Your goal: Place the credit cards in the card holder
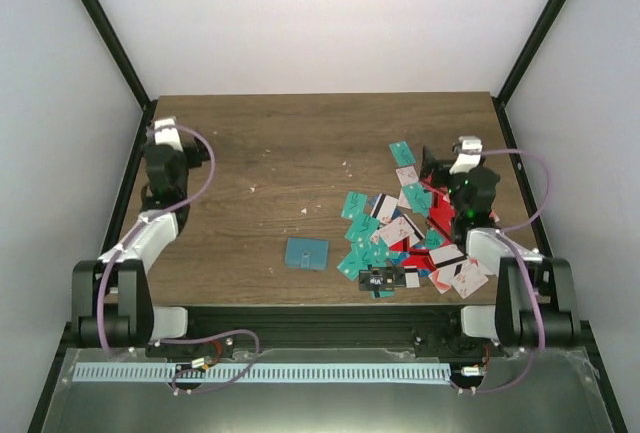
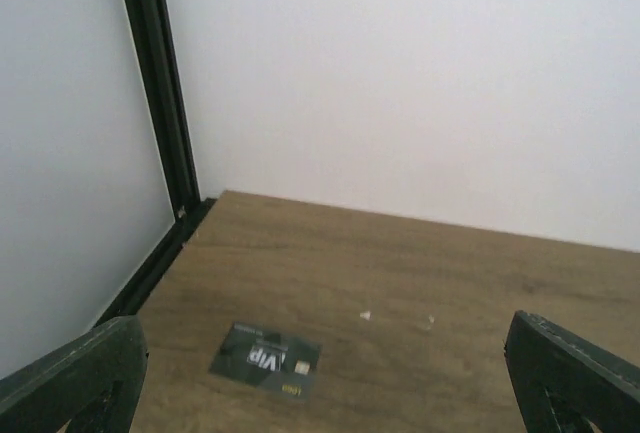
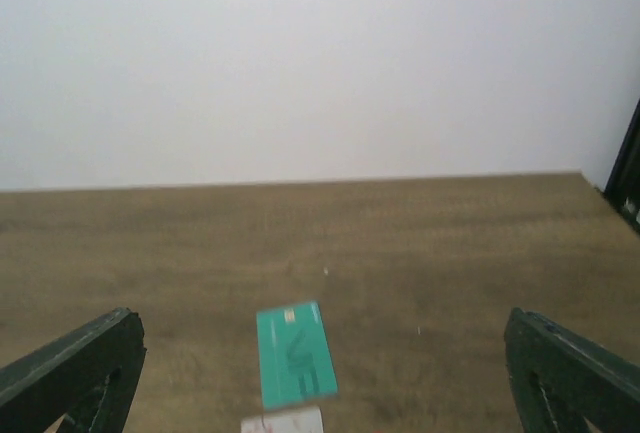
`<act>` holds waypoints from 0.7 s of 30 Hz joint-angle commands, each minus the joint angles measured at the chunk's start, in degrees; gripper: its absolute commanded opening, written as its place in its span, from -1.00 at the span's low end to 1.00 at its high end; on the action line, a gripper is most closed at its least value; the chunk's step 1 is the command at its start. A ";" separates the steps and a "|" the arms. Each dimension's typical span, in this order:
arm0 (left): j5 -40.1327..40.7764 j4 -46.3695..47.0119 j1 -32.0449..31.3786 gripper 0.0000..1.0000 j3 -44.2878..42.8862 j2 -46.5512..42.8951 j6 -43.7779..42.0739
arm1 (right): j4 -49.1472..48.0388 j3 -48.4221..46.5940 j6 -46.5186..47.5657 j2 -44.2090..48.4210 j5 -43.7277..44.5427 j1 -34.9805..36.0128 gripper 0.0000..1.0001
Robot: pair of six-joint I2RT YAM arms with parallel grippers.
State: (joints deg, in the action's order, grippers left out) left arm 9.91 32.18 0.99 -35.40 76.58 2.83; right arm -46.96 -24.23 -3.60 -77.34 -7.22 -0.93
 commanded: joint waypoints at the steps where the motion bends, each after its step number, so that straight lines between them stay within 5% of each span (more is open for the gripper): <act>1: 0.06 -26.86 0.05 1.00 -11.63 -3.99 1.82 | 23.11 -9.75 -3.83 8.10 -0.52 0.23 1.00; 7: 1.64 -45.41 0.23 1.00 -19.19 -10.77 12.74 | 44.49 -19.75 -25.02 13.12 -0.26 0.23 1.00; 13: -9.81 -57.70 0.62 1.00 -22.58 -16.20 20.75 | 44.87 -19.25 -27.18 12.61 -18.76 0.70 1.00; 16: -16.63 -66.77 0.44 0.84 -24.68 -15.69 25.91 | 50.91 -23.50 -24.20 8.41 -25.61 2.24 0.99; 21: -25.20 -71.95 -5.46 0.61 -16.19 -19.26 34.23 | 63.26 -30.44 -16.02 2.97 -28.49 13.79 0.95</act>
State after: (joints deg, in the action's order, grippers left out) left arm -5.91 -29.54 -0.01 -57.19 60.14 28.53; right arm 4.58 -48.77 -25.43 -72.44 -28.88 4.29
